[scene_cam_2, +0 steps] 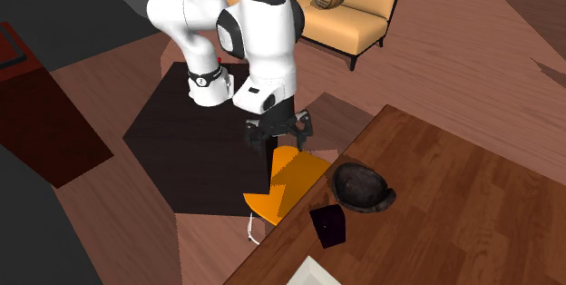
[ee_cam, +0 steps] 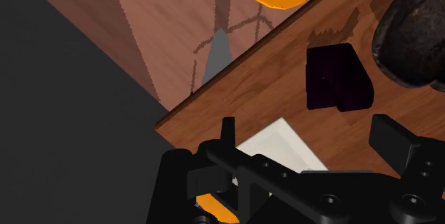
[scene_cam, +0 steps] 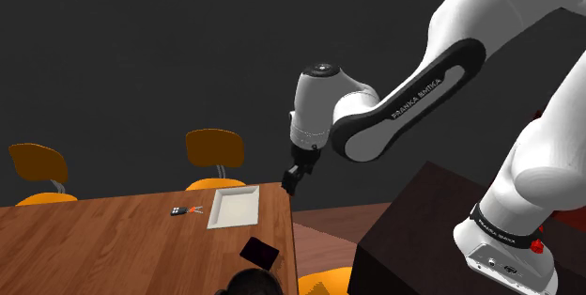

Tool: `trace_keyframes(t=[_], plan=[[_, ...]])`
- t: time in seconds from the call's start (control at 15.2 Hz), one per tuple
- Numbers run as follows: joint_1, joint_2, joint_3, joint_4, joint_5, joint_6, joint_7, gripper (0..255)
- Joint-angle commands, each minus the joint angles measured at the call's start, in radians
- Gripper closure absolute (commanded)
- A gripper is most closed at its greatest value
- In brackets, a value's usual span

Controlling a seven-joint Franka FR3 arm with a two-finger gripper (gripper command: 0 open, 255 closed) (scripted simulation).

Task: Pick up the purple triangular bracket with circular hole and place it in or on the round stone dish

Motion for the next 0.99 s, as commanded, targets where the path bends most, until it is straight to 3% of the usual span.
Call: trace_keyframes(t=[0.0,0.26,0.46,0.92], plan=[[0.006,0.103,0.015,0.044,-0.119,0.039,0.109,0],[0.084,0.282,-0.034,0.142,-0.326,0.076,0.29,0],[0.167,0.404,-0.095,0.229,-0.436,0.088,0.389,0],[0.342,0.669,-0.209,0.469,-0.573,0.091,0.519,0]])
